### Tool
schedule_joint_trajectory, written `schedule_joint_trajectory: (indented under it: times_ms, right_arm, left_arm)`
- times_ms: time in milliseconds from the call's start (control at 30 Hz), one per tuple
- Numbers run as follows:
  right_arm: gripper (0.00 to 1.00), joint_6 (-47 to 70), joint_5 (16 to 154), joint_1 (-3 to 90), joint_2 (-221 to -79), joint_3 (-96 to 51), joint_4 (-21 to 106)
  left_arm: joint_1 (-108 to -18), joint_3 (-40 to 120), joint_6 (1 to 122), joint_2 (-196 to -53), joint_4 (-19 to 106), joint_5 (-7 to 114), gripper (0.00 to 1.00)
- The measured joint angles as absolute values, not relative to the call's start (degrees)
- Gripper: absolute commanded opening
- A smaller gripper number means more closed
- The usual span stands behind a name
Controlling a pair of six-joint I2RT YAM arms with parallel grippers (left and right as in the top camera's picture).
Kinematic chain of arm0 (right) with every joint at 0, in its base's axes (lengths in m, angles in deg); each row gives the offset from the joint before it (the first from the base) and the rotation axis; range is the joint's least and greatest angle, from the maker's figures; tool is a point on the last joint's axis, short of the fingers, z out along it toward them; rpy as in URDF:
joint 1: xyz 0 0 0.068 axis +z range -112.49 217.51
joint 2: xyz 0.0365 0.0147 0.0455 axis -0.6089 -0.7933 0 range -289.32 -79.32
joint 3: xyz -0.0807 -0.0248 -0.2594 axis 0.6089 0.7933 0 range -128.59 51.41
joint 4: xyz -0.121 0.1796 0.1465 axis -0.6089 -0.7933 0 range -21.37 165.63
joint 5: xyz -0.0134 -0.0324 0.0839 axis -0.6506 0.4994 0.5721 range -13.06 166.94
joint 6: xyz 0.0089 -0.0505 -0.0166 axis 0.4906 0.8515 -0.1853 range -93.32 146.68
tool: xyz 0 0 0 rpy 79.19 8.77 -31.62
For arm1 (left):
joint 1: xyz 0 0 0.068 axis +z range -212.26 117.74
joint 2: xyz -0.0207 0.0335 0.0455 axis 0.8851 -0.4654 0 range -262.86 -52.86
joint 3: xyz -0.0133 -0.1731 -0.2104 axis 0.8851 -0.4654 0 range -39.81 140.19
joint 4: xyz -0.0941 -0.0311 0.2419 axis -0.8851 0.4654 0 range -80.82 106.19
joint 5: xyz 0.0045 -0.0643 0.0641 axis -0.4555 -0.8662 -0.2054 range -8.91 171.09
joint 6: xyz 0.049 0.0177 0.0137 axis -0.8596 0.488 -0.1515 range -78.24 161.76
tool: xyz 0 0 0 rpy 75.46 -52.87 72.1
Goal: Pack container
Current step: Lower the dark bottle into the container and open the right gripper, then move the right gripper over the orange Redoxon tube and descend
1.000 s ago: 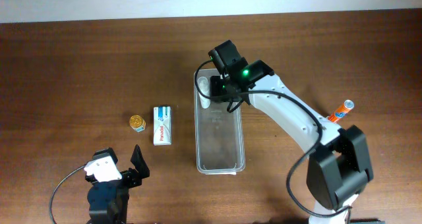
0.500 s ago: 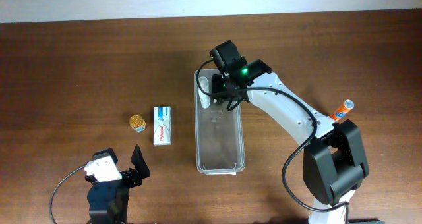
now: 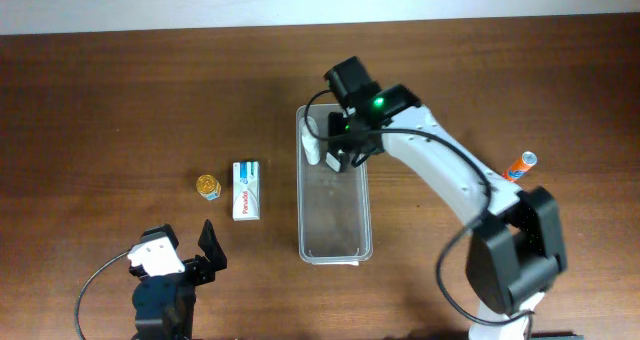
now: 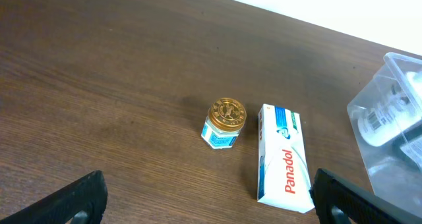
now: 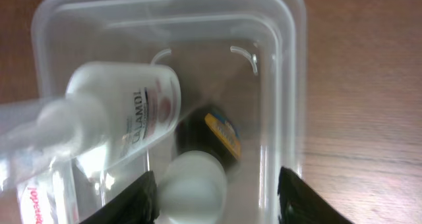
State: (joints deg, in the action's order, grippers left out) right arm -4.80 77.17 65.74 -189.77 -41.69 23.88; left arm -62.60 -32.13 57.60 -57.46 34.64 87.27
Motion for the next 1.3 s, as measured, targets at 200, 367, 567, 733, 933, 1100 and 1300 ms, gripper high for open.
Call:
schedule_joint_trajectory:
  times_ms: [200, 367, 567, 733, 933, 1100, 1300]
  right_arm:
    - [0.68, -0.08, 76.98, 61.26, -180.66, -50.52, 11.6]
    - [0.72, 1.47, 76.1, 54.2, -170.95, -54.17, 3.53]
    - [0.74, 2.04, 72.23, 43.03, -168.87, -54.45, -5.28]
    - [0.74, 2.3, 71.05, 34.35, -171.32, -52.57, -5.82]
    - [0.73, 3.22, 70.79, 27.68, -176.11, -48.77, -5.69]
    - [0.69, 6.19, 72.15, 25.56, -180.92, -47.65, -5.39]
    - [0.7, 7.81, 72.21, 25.45, -182.03, -47.52, -5.48]
  left_arm:
    - [-62.6, -32.13, 57.6, -57.43, 34.64, 87.27, 1.0]
    - [-62.6, -32.13, 57.6, -57.43, 34.64, 87.27, 0.99]
    - [-62.6, -32.13, 57.6, -57.43, 34.64, 87.27, 1.0]
    - [-62.6, -32.13, 57.6, -57.43, 34.66, 87.27, 0.99]
    - [-62.6, -32.13, 57.6, -57.43, 34.66, 87.27, 0.99]
    - [-62.6, -32.13, 57.6, -57.43, 34.64, 87.27, 0.99]
    - [-62.6, -32.13, 57.6, -57.43, 34.64, 87.27, 0.99]
